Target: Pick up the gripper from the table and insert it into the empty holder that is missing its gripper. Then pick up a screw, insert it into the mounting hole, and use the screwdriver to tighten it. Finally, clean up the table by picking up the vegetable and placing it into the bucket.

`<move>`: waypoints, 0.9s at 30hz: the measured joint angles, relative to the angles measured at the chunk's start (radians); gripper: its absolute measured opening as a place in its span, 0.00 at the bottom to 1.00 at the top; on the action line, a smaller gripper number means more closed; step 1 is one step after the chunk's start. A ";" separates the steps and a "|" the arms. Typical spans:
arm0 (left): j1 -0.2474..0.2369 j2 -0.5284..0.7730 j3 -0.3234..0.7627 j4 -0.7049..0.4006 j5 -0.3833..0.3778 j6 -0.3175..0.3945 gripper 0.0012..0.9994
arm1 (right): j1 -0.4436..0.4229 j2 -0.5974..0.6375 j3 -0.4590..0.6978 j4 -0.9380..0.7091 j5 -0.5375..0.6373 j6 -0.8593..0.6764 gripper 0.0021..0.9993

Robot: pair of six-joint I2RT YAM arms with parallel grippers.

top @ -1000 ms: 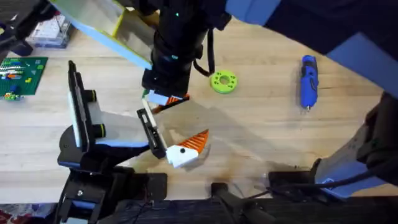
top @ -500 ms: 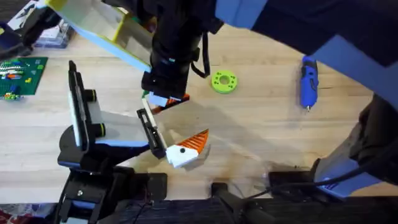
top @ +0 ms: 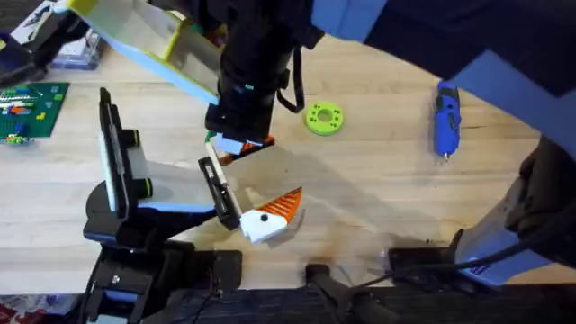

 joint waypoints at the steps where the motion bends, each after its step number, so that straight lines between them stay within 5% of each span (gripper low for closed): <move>1: 0.000 0.000 0.000 0.000 0.000 0.000 0.99 | 0.000 0.000 0.000 0.000 0.000 0.000 0.00; 17: 0.000 0.000 0.000 0.000 0.000 0.000 0.99 | 0.000 0.000 0.000 0.000 0.000 0.000 0.00; 18: 0.000 0.000 0.000 0.000 0.000 0.000 0.99 | 0.000 0.000 0.000 -0.001 0.000 0.005 0.08; 24: 0.000 0.000 0.000 0.000 0.000 -0.006 0.99 | -0.002 0.000 0.000 -0.007 0.010 0.000 0.95; 27: 0.000 0.000 0.000 0.000 0.000 -0.006 0.99 | -0.009 0.000 0.000 -0.008 0.012 0.003 1.00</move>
